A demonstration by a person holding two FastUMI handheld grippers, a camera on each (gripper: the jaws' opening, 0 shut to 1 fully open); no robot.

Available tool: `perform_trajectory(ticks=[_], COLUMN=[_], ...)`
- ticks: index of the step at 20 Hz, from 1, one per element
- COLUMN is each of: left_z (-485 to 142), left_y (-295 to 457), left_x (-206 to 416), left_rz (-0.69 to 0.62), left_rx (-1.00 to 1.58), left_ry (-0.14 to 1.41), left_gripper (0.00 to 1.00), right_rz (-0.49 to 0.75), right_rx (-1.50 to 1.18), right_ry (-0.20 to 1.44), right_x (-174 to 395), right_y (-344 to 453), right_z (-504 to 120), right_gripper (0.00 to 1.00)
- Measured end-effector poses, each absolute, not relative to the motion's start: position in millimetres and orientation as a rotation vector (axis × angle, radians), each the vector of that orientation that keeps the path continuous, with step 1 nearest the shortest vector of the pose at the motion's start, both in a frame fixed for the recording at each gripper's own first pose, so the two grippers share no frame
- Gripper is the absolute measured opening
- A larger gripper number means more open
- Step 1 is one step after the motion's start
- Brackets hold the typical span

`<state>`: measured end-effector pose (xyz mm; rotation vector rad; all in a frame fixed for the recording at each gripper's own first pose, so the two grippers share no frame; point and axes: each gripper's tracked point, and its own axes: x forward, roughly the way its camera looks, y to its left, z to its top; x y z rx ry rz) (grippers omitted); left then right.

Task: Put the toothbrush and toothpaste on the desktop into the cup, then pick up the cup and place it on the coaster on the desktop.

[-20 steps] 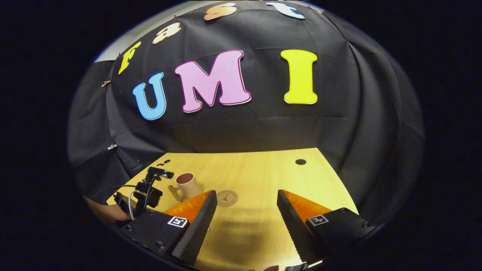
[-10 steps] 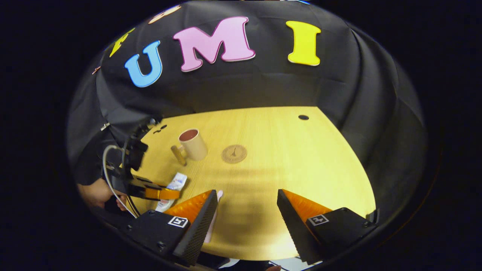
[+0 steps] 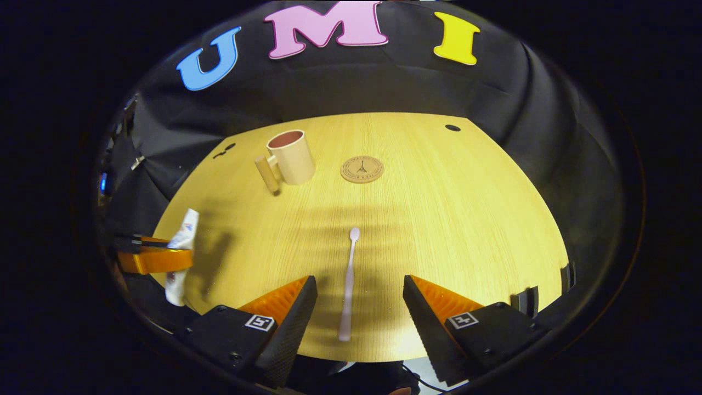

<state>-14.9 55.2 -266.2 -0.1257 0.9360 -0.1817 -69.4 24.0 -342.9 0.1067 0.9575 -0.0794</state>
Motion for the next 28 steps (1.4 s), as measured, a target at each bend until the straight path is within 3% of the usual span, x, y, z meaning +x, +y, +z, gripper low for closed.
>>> perform_trajectory(ticks=[11,17,20,24,28], left_z=[-266,-272,-274,-267,-242], left_y=[102,107,103,88,67], left_x=[-52,-59,-56,-40,-8], left_rz=[-0.139,-0.119,-0.113,-0.118,-0.146], left_rx=[-0.161,-0.188,-0.203,-0.225,-0.244], left_ry=[0.928,0.936,0.939,0.909,0.837], left_gripper=[0.21,0.21,0.21,0.20,0.21], right_rz=[-0.092,-0.054,-0.056,-0.009,0.033], right_rx=[0.051,0.049,0.072,0.130,0.257], right_ry=[1.141,1.166,1.197,1.178,1.006], right_x=[-49,-45,-48,-46,-30], right_y=[36,39,41,41,35], right_z=[-406,-414,-412,-408,-370], right_gripper=[0.80,0.65,0.11,0.05,0.05])
